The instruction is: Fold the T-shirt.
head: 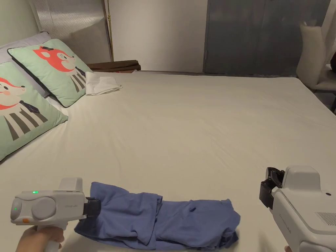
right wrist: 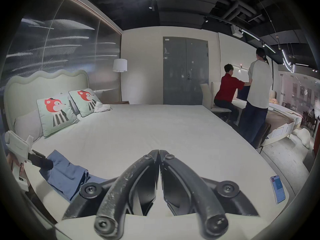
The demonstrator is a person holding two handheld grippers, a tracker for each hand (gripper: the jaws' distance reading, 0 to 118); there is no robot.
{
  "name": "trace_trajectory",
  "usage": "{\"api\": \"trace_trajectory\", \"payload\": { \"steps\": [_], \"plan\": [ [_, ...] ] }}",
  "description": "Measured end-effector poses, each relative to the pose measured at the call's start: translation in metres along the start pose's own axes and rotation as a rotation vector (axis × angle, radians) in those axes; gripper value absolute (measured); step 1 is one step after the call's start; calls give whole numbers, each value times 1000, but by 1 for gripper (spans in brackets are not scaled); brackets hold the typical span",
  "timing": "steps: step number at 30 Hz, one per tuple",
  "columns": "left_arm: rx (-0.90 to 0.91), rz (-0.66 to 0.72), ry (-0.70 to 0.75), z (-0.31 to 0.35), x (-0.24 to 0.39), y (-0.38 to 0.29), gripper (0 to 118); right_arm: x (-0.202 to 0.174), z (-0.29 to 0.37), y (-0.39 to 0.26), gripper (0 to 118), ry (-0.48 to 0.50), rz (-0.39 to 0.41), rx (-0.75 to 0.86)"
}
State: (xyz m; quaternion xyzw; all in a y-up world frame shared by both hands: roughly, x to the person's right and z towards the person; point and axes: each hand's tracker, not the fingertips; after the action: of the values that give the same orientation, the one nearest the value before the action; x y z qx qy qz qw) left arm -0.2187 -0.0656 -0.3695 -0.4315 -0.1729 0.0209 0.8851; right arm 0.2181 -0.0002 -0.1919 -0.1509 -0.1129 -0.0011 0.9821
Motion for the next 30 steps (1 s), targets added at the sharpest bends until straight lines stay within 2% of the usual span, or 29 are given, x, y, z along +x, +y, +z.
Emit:
{"api": "trace_trajectory", "payload": {
  "steps": [4,13,16,20,28,30],
  "plan": [
    [5,6,12,8,19,6,8,-1,3,-1,0,4,5,3],
    [-1,-137,-183,-2,155,22,9,11,14,-2,0,-14,-1,7],
    [-17,-205,-209,-17,195,20,9,18,19,-2,0,-32,-7,11],
    [-55,-229,-257,-35,235,16,9,28,24,-3,0,-57,-10,13],
    [-117,-296,-255,-69,290,-2,9,42,27,-6,0,-89,-14,1],
    [-133,-322,-231,-74,296,-6,14,44,28,-6,0,-94,-20,-2]
  ]
}}
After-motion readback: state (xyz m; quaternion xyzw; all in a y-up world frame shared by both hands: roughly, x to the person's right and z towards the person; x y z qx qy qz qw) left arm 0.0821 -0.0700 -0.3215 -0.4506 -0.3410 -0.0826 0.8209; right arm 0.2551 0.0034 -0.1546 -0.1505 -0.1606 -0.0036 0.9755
